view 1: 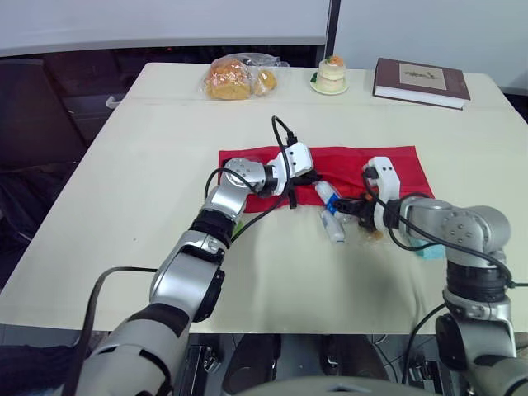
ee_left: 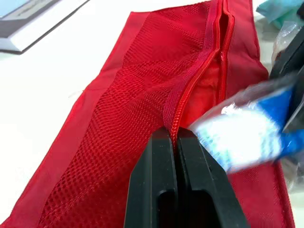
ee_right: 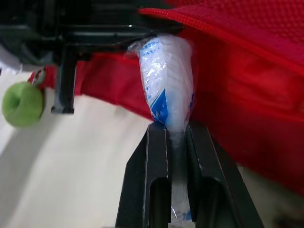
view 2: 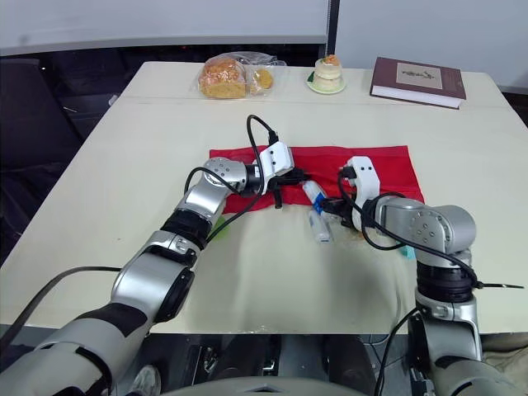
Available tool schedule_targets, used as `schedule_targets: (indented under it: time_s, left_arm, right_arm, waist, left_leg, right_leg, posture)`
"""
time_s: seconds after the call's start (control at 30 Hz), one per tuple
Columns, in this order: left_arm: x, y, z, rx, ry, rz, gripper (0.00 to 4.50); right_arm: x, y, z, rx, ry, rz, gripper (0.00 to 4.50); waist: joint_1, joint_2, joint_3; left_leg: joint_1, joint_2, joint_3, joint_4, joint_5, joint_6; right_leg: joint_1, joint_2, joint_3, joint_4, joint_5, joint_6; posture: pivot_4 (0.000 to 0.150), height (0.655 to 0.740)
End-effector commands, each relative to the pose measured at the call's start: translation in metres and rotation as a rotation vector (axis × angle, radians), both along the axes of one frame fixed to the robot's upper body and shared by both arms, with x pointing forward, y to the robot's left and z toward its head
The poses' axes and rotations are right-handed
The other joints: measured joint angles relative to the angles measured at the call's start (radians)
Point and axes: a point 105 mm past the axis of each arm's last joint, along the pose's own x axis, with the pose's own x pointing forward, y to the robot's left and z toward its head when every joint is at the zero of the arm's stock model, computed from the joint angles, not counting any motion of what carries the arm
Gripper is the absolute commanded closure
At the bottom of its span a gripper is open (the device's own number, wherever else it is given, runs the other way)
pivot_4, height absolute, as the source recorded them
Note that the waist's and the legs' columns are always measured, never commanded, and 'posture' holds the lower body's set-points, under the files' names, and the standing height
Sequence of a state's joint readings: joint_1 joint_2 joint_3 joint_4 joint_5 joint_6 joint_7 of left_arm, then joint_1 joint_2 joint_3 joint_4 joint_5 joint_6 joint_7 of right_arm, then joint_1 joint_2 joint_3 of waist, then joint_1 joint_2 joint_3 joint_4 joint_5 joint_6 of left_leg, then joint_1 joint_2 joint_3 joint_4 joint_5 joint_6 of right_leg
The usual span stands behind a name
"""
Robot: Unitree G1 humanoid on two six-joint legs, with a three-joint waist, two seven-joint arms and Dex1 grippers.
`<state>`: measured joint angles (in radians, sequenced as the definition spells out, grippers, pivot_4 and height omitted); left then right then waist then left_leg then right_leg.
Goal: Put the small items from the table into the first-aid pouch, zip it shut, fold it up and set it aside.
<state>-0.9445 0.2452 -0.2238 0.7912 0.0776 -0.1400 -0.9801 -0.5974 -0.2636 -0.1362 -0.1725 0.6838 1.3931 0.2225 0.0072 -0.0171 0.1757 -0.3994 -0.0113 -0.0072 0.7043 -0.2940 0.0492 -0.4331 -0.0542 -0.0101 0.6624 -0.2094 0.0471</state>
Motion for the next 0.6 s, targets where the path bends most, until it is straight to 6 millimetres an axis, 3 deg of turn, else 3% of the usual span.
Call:
schedule_targets:
  time_s: [0.03,0.3,0.6]
  left_arm:
    - [-0.006,-0.013,0.014,-0.026,-0.047,-0.051,4.5]
    - [-0.013,-0.019,0.01,-0.021,-0.048,-0.076,4.5]
    - [-0.011,-0.018,0.011,-0.02,-0.056,-0.066,4.5]
  right_arm:
    - [0.009,0.003,0.013,0.031,-0.043,-0.024,4.49]
    - [0.027,0.016,0.019,0.087,-0.011,-0.073,4.49]
    - [0.028,0.026,0.026,0.161,0.015,-0.077,4.49]
  waist:
    - [-0.005,0.0,0.0]
    - [-0.02,0.0,0.0]
    - [-0.021,0.0,0.0]
  left_leg:
    - [0.0,0.0,0.0,0.0,0.0,0.0]
    - [0.0,0.0,0.0,0.0,0.0,0.0]
    - [0.0,0.0,0.001,-0.001,0.0,0.0]
  right_leg:
    - [0.0,0.0,0.0,0.0,0.0,0.0]
    - [0.0,0.0,0.0,0.0,0.0,0.0]
    - [-0.001,0.0,0.001,0.0,0.0,0.0]
  posture:
    - [0.15,0.7289]
    - [0.15,0.7289]
    - [0.15,0.7289]
